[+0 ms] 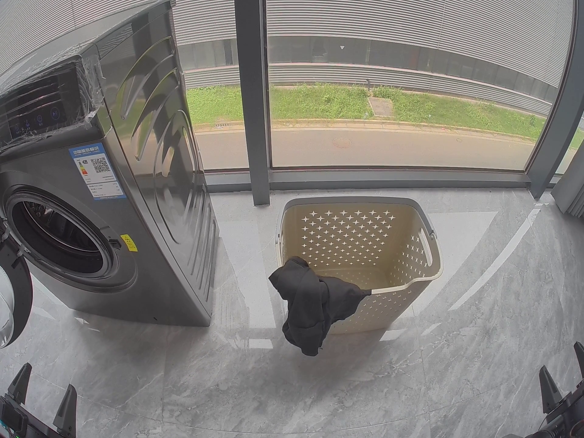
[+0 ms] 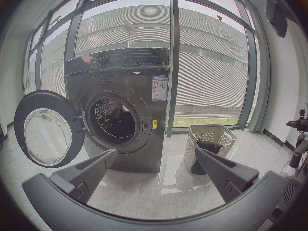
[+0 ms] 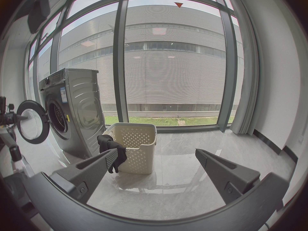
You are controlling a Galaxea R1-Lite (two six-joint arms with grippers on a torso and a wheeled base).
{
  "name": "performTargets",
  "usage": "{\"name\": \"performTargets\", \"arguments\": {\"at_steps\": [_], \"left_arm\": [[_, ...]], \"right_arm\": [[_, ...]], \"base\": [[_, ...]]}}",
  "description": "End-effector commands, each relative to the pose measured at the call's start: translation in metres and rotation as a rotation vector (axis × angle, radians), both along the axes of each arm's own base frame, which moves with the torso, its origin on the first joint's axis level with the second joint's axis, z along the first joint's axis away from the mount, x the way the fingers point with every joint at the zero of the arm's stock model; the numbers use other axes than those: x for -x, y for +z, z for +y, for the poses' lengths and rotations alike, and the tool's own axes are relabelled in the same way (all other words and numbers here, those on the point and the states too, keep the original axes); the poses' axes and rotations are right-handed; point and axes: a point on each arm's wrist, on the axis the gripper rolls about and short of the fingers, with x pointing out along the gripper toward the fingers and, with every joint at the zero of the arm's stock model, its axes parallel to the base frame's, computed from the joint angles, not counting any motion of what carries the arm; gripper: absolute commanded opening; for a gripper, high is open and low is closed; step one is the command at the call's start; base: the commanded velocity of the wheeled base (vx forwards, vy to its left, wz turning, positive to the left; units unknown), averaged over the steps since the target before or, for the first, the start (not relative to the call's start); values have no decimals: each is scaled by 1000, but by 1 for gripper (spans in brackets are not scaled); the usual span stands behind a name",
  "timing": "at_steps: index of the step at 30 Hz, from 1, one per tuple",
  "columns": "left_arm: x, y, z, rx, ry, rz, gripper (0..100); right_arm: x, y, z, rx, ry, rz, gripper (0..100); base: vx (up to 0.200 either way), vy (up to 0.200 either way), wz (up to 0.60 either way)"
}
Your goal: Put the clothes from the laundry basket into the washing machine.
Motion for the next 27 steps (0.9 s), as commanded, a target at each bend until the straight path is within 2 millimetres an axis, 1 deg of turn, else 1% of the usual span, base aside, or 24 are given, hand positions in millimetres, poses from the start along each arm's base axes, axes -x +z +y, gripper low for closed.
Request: {"name": "performTargets", "arguments": {"at_steps": [1,2,14,15,16,17,19,21,22,24,27], "left_arm": [[0,-5,0,1,1,0,100],[0,-5,0,1,1,0,100],[0,-5,0,1,2,0,100],[0,-5,0,1,2,0,100],[0,-5,0,-1,1,0,100],[0,-5,0,-1,1,0,100],[0,-5,0,1,1,0,100],[0,-5,0,-1,1,0,100],[0,-5,0,-1,1,0,100],[0,-5,0,1,1,0,100],[0,-5,0,1,1,1,100]], "right_arm": [[-1,-5,0,-13,-5,10,100],[-1,-5,0,-13,-5,10,100],[0,-5,0,-6,3,6,100],[0,-4,0,-1,3,-8,100],[1,1,0,-6,9,-34,100],[4,14,0,-8,17,-76,100],[14,42,1,-13,32,-153,100],[13,63,0,-24,54,-135,100],[9,71,1,-33,89,-99,100],[-2,78,2,-69,213,-10,100],[-30,83,7,-148,376,162,100]], "base": [[200,0,0],[200,0,0],[0,0,0],[200,0,0],[200,0,0],[200,0,0],[0,0,0],[0,0,0],[0,0,0],[0,0,0],[0,0,0]]}}
